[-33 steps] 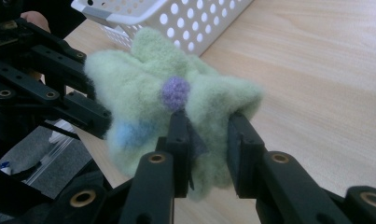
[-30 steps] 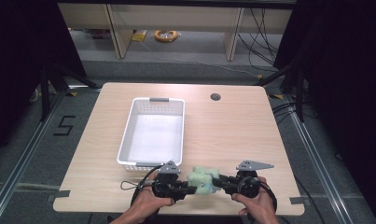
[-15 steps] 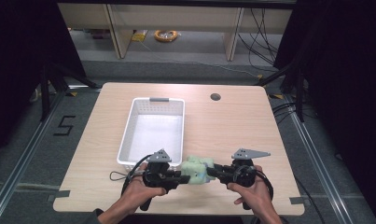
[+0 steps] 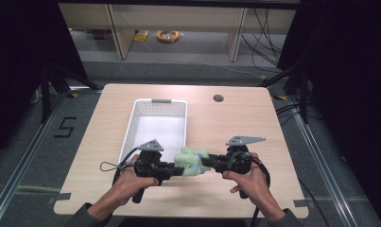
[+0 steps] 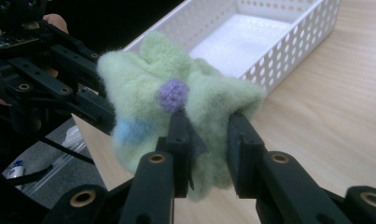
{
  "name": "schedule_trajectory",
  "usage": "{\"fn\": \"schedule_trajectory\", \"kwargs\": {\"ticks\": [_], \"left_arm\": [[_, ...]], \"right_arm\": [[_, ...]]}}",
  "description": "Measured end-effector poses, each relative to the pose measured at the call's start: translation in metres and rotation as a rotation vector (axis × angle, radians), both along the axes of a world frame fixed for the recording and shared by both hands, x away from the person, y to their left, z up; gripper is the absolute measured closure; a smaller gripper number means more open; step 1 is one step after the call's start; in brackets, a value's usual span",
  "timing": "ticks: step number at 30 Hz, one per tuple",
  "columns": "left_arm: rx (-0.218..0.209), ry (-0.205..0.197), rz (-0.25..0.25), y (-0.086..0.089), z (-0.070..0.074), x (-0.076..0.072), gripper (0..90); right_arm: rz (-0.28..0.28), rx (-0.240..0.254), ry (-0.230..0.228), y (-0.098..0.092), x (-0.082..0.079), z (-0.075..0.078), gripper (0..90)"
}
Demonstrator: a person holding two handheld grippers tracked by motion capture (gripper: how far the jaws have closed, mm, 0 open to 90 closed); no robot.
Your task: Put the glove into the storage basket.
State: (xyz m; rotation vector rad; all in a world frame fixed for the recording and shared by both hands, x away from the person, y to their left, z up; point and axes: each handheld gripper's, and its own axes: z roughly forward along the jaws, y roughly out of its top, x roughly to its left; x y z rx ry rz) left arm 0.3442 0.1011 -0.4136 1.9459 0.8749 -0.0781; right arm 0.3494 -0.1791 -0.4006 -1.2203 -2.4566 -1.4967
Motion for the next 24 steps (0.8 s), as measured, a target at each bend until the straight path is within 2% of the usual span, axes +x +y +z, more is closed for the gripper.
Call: {"fn": "schedule_trajectory", "kwargs": {"ticks": [3, 4, 5, 6, 7, 9, 11, 12, 14, 15, 16, 17, 20, 21, 22, 23, 24], "left_arm": [[-0.002, 0.007, 0.007, 0.01, 0.005, 0.006, 72.7], [-0.004, 0.01, 0.017, 0.013, 0.006, 0.008, 72.7], [-0.003, 0.014, 0.017, 0.017, 0.007, 0.01, 72.7], [-0.018, 0.026, 0.025, 0.02, 0.007, 0.012, 72.7], [-0.028, 0.039, 0.023, 0.023, 0.008, 0.015, 72.7], [-0.014, 0.034, 0.051, 0.028, 0.008, 0.017, 72.7], [-0.015, 0.044, 0.05, 0.036, 0.008, 0.022, 72.7], [-0.011, 0.049, 0.056, 0.038, 0.008, 0.023, 72.7], [-0.004, 0.05, 0.074, 0.045, 0.008, 0.027, 72.7], [-0.003, 0.056, 0.075, 0.049, 0.008, 0.03, 72.7], [0.0, 0.057, 0.088, 0.052, 0.007, 0.031, 72.6], [-0.004, 0.068, 0.086, 0.055, 0.006, 0.034, 72.5], [0.01, 0.08, 0.099, 0.063, 0.004, 0.039, 72.4], [0.015, 0.079, 0.109, 0.064, 0.003, 0.04, 72.4], [0.021, 0.09, 0.103, 0.068, 0.002, 0.043, 72.4], [0.017, 0.093, 0.112, 0.07, 0.001, 0.044, 72.4], [0.026, 0.097, 0.118, 0.072, 0.0, 0.046, 72.4]], "right_arm": [[0.007, -0.005, -0.007, 0.007, 0.006, 0.006, 73.5], [0.016, -0.009, -0.027, 0.009, 0.01, 0.007, 73.5], [0.012, -0.005, -0.007, 0.014, 0.01, 0.01, 73.5], [0.026, -0.016, -0.024, 0.017, 0.013, 0.012, 73.5], [0.023, -0.017, -0.021, 0.021, 0.015, 0.014, 73.5], [0.03, -0.025, -0.033, 0.027, 0.021, 0.016, 73.5], [0.036, -0.031, -0.055, 0.034, 0.027, 0.017, 73.5], [0.032, -0.03, -0.03, 0.038, 0.029, 0.017, 73.5], [0.036, -0.038, -0.039, 0.044, 0.034, 0.016, 73.5], [0.041, -0.027, -0.023, 0.049, 0.037, 0.015, 73.5], [0.045, -0.036, -0.034, 0.053, 0.04, 0.014, 73.5], [0.039, -0.038, -0.01, 0.057, 0.041, 0.014, 73.5], [0.051, -0.042, -0.024, 0.065, 0.05, 0.011, 73.5], [0.044, -0.047, -0.002, 0.07, 0.051, 0.011, 73.5], [0.056, -0.051, -0.018, 0.071, 0.054, 0.01, 73.5], [0.047, -0.052, 0.009, 0.076, 0.055, 0.008, 73.5], [0.056, -0.056, -0.005, 0.077, 0.058, 0.006, 73.5]]}}
